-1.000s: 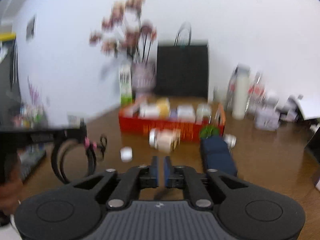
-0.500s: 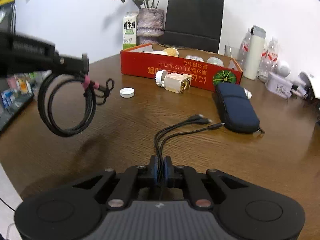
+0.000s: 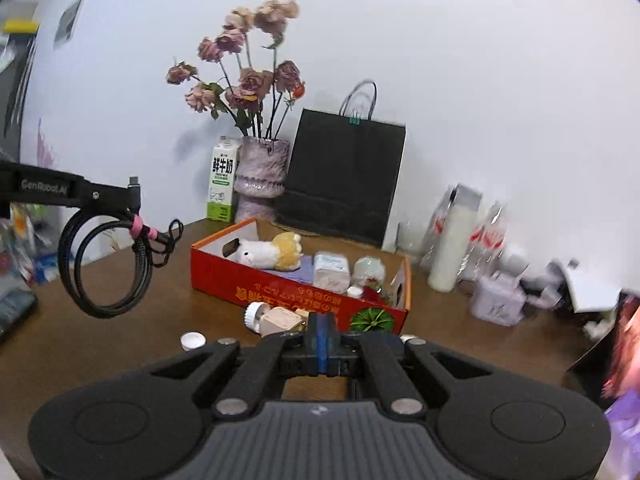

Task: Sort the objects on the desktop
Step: 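Carry the coiled cable with left tool while right tool carries the USB cable to the box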

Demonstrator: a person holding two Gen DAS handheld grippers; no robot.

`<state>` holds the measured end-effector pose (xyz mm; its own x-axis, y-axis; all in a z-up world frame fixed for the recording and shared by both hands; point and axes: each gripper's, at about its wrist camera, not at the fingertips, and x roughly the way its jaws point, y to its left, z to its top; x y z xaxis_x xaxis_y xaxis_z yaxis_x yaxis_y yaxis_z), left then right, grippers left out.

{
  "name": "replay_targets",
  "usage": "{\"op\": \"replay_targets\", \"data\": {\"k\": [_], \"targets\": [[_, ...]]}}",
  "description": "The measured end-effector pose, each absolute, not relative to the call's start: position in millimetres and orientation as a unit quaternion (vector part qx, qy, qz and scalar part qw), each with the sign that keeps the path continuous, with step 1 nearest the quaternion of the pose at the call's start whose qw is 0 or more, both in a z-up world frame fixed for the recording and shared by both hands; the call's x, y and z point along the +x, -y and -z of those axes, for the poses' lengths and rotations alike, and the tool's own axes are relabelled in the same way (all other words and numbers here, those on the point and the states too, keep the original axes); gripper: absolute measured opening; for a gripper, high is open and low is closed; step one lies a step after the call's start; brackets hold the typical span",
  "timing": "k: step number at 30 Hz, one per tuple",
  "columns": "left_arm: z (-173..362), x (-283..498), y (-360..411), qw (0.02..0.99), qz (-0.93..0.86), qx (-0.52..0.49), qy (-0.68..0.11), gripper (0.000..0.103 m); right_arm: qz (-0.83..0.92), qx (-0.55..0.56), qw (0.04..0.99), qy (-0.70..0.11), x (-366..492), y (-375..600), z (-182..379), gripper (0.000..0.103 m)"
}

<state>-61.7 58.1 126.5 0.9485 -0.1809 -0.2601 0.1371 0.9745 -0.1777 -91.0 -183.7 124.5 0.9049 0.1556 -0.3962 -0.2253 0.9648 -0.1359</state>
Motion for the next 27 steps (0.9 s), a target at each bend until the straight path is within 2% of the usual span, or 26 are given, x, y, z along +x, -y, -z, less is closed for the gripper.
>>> {"op": "replay_targets", "data": {"k": [2,3,4,8,9,11,13,14,15,16,20,23,27], "targets": [[-120,-60,-60,0.982,0.082,-0.080,-0.147,0.005,-0.127,-0.067,0.962,-0.232,-84,195,-111,0.010],[-114,-58,-59,0.981,0.084,-0.080,-0.156,0.005,-0.134,-0.046,0.957,-0.254,-81,201,-100,0.021],[-110,-57,-59,0.979,0.085,-0.080,-0.165,0.005,-0.142,-0.033,0.948,-0.284,-79,203,-87,0.029],[-97,-50,-56,0.974,0.094,-0.084,-0.186,0.005,-0.132,0.017,0.929,-0.346,-77,205,-45,0.046],[-95,-50,-56,0.974,0.096,-0.086,-0.189,0.005,-0.124,0.038,0.924,-0.360,-76,204,-38,0.054],[-94,-51,-57,0.973,0.097,-0.086,-0.191,0.005,-0.129,0.062,0.914,-0.379,-78,198,-28,0.057],[-92,-55,-59,0.974,0.095,-0.086,-0.188,0.005,-0.145,0.029,0.917,-0.372,-88,185,-21,0.062],[-91,-57,-60,0.974,0.093,-0.086,-0.187,0.005,-0.147,-0.007,0.919,-0.365,-97,179,-18,0.059],[-88,-58,-61,0.974,0.089,-0.088,-0.189,0.005,-0.146,-0.040,0.922,-0.355,-106,176,-15,0.042],[-86,-58,-61,0.973,0.089,-0.089,-0.194,0.005,-0.149,-0.059,0.926,-0.343,-115,177,-14,0.004],[-82,-58,-57,0.969,0.094,-0.098,-0.206,0.005,-0.154,-0.095,0.913,-0.365,-118,173,-25,0.000],[-93,-65,-54,0.975,0.097,-0.083,-0.183,0.005,-0.096,-0.169,0.934,-0.299,-127,161,-30,0.000],[-113,-54,-57,0.980,0.090,-0.078,-0.161,0.005,-0.092,-0.195,0.947,-0.237,-121,163,-62,0.000]]}}
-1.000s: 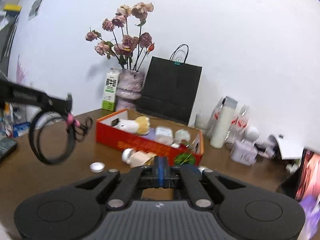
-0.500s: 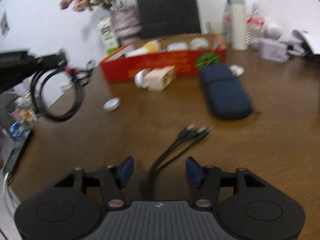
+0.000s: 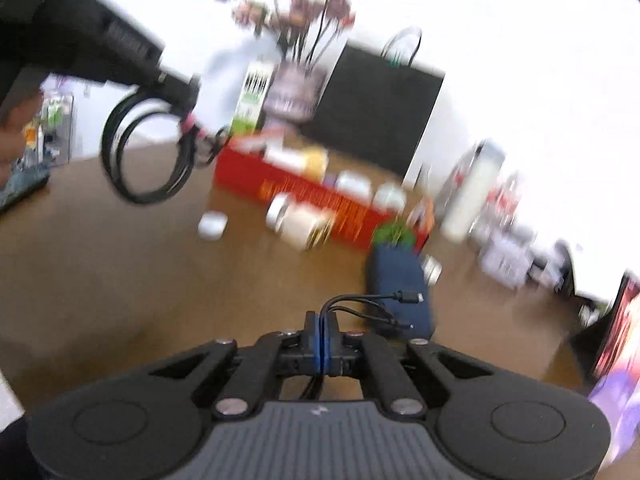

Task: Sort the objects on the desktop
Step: 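Carry the coiled cable with left tool while right tool carries the USB cable to the box, then release the coiled cable into the box with left tool while right tool releases the USB cable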

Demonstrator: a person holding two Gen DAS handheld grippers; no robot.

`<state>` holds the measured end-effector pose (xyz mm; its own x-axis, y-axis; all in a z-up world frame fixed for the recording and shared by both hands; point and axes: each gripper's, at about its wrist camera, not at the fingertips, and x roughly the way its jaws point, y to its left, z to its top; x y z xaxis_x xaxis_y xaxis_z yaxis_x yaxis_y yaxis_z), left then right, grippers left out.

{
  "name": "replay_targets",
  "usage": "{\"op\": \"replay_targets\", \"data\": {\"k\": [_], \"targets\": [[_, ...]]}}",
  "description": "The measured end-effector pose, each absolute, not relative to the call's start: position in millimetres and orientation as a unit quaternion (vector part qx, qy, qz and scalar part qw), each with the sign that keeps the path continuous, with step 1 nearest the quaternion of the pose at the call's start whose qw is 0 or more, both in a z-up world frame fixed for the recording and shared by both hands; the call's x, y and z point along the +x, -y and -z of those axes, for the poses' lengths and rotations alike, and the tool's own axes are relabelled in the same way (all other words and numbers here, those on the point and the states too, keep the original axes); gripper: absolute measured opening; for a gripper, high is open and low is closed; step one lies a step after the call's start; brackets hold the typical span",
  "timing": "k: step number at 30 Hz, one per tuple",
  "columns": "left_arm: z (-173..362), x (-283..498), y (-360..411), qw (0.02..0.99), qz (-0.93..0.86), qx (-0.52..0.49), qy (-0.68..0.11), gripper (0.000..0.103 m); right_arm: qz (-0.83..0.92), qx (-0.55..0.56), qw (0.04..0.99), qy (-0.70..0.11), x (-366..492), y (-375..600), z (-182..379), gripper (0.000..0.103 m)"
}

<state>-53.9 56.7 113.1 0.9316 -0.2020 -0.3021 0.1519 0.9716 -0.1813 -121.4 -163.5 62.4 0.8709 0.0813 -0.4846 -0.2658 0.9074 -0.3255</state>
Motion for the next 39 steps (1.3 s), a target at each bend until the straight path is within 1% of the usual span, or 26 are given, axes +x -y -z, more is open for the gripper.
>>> {"op": "replay_targets", "data": {"k": [6,10,12,16,19,22,24,25,26,27,28,30,32,34,36,38,39], "targets": [[-155,10,-63,0.985,0.080,-0.073,-0.133,0.005,-0.105,-0.217,0.953,-0.186,-65,172,-115,0.000],[-174,79,-58,0.979,0.102,-0.092,-0.150,0.005,-0.117,-0.196,0.959,-0.167,3,174,-144,0.001],[-174,115,-53,0.976,0.107,-0.096,-0.164,0.005,-0.139,-0.178,0.957,-0.182,51,174,-151,0.001],[-160,184,-42,0.975,0.080,-0.090,-0.187,0.005,-0.171,-0.126,0.950,-0.228,149,169,-142,0.001],[-128,229,-51,0.965,0.054,-0.102,-0.237,0.005,-0.194,-0.116,0.941,-0.252,207,152,-123,0.001],[-89,267,-54,0.947,0.046,-0.089,-0.304,0.006,-0.230,-0.109,0.927,-0.277,242,133,-100,0.001],[-72,278,-52,0.945,0.032,-0.068,-0.317,0.019,-0.247,-0.100,0.911,-0.315,268,123,-77,0.001],[-69,282,-51,0.943,0.028,-0.054,-0.328,0.040,-0.238,-0.094,0.909,-0.329,279,120,-67,0.003],[-68,286,-50,0.937,0.040,-0.045,-0.345,0.058,-0.224,-0.096,0.907,-0.342,287,118,-57,0.005],[-71,287,-51,0.934,0.058,-0.045,-0.349,0.062,-0.209,-0.094,0.904,-0.360,294,118,-51,0.010],[-76,283,-53,0.937,0.062,-0.050,-0.339,0.062,-0.202,-0.071,0.902,-0.374,297,123,-53,0.012],[-91,274,-54,0.947,0.058,-0.043,-0.314,0.065,-0.209,-0.024,0.905,-0.371,294,136,-65,0.019],[-107,262,-57,0.952,0.056,-0.050,-0.295,0.075,-0.211,-0.018,0.913,-0.349,282,143,-86,0.030],[-120,248,-57,0.955,0.059,-0.059,-0.286,0.078,-0.192,-0.033,0.926,-0.322,269,147,-108,0.052],[-132,228,-55,0.957,0.057,-0.057,-0.277,0.080,-0.174,-0.044,0.936,-0.303,253,152,-125,0.055],[-139,201,-52,0.962,0.042,-0.059,-0.262,0.091,-0.160,-0.060,0.941,-0.292,235,156,-134,0.056],[-137,183,-51,0.965,0.036,-0.066,-0.252,0.094,-0.152,-0.067,0.943,-0.289,223,158,-135,0.061]]}}
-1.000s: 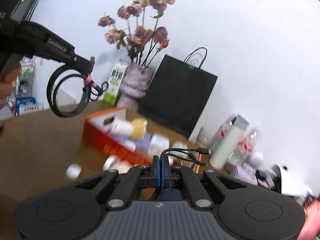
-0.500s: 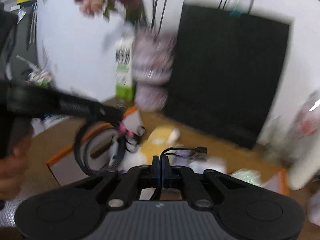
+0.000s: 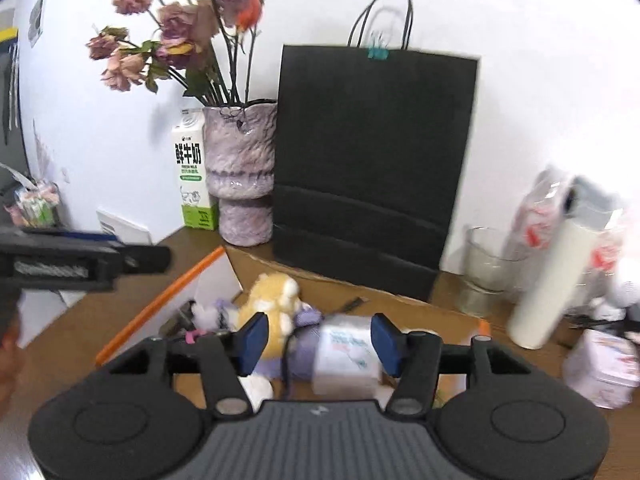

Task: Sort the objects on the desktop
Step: 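Release the coiled cable into the box with left tool while right tool releases the USB cable, then grasp the small white round cap with the left tool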

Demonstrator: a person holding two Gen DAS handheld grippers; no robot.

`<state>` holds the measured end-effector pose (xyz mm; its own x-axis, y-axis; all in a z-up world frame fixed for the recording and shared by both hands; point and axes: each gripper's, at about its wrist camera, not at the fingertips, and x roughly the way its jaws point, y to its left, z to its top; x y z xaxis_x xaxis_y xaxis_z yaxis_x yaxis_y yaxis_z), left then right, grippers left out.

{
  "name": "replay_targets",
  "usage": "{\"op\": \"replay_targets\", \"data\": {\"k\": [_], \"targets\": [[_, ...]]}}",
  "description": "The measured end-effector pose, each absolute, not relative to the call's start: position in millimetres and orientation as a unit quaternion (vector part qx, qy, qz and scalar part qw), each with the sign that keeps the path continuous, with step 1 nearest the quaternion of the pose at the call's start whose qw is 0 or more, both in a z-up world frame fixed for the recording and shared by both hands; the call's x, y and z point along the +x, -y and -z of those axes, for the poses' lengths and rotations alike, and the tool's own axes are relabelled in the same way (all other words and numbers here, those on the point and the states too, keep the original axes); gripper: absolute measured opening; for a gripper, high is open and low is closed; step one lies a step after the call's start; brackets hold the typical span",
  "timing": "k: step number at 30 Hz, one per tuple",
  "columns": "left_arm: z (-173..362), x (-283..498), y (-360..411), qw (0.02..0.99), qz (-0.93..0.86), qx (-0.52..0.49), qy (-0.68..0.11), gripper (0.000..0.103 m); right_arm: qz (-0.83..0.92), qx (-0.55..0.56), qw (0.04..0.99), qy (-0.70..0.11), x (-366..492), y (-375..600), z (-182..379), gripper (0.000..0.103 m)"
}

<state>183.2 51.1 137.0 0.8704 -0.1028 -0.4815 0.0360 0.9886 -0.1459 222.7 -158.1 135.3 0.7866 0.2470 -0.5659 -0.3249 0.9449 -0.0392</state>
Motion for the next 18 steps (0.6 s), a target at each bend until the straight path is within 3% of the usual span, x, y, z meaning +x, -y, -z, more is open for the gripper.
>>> {"op": "replay_targets", "data": {"k": [1,3,10,18], "targets": [[-132,165,-50,0.966,0.037,-0.075,-0.243,0.099,-0.145,-0.074,0.944,-0.286,211,160,-135,0.069],[-115,134,-43,0.965,0.046,-0.070,-0.247,0.100,-0.128,-0.078,0.950,-0.273,177,169,-129,0.075],[-56,26,-32,0.966,0.052,-0.046,-0.249,0.103,-0.080,-0.063,0.953,-0.286,48,198,-74,0.078],[-19,-40,-35,0.960,0.079,-0.043,-0.267,0.103,-0.080,-0.010,0.944,-0.321,-49,194,-30,0.080]]}}
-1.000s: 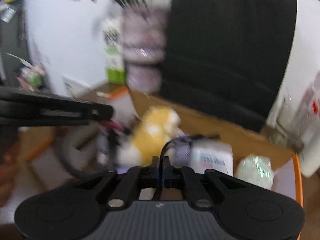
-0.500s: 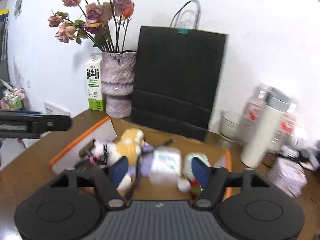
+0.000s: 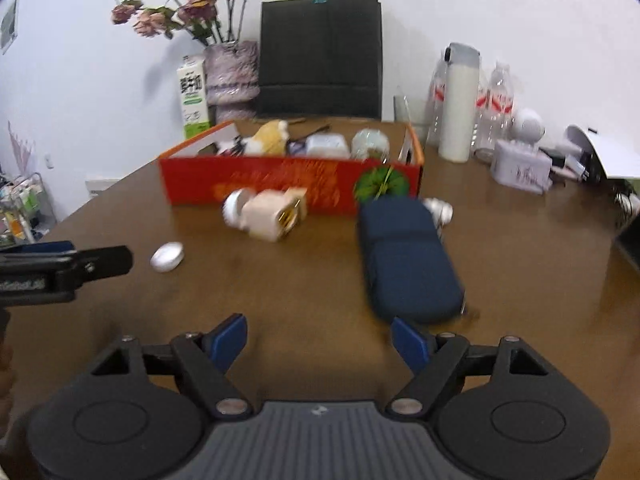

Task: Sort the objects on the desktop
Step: 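Grasp the small white round cap with the left tool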

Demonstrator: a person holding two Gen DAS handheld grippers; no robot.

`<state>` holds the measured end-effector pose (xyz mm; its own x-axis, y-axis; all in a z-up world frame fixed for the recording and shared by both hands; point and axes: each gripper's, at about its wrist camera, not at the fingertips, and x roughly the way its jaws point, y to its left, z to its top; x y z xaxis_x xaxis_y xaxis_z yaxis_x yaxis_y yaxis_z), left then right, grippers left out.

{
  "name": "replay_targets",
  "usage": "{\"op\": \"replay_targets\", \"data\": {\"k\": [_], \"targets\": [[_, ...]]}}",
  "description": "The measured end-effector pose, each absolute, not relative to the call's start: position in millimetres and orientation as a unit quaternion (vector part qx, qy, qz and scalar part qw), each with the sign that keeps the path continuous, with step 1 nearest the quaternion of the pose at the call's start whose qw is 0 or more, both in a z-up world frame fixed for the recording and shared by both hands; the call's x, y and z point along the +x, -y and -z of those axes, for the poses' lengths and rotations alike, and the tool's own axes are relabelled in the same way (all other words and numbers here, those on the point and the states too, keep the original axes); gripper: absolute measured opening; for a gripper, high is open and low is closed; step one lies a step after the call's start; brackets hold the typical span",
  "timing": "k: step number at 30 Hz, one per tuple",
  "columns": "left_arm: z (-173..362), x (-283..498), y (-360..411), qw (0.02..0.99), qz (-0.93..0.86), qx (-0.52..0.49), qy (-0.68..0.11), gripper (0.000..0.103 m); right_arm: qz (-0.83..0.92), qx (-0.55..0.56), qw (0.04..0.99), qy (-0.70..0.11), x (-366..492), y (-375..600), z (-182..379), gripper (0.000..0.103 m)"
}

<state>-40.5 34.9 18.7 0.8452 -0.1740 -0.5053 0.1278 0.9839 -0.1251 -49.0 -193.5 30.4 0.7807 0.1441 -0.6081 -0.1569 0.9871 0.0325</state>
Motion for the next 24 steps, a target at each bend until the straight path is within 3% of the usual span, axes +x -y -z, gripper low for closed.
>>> {"op": "replay_targets", "data": {"k": [9,16,21,24], "targets": [[-4,-53,-37,0.958,0.068,-0.042,-0.276,0.103,-0.057,-0.059,0.945,-0.316,-80,175,-8,0.081],[-8,-21,-42,0.957,0.064,-0.027,-0.283,0.102,-0.075,-0.043,0.946,-0.313,-68,178,-15,0.081],[-8,27,-42,0.947,0.095,-0.056,-0.302,0.080,-0.080,-0.031,0.947,-0.309,-46,182,-21,0.081],[-1,47,-37,0.937,0.109,-0.060,-0.326,0.051,-0.085,-0.039,0.951,-0.296,-31,180,-30,0.079]]}}
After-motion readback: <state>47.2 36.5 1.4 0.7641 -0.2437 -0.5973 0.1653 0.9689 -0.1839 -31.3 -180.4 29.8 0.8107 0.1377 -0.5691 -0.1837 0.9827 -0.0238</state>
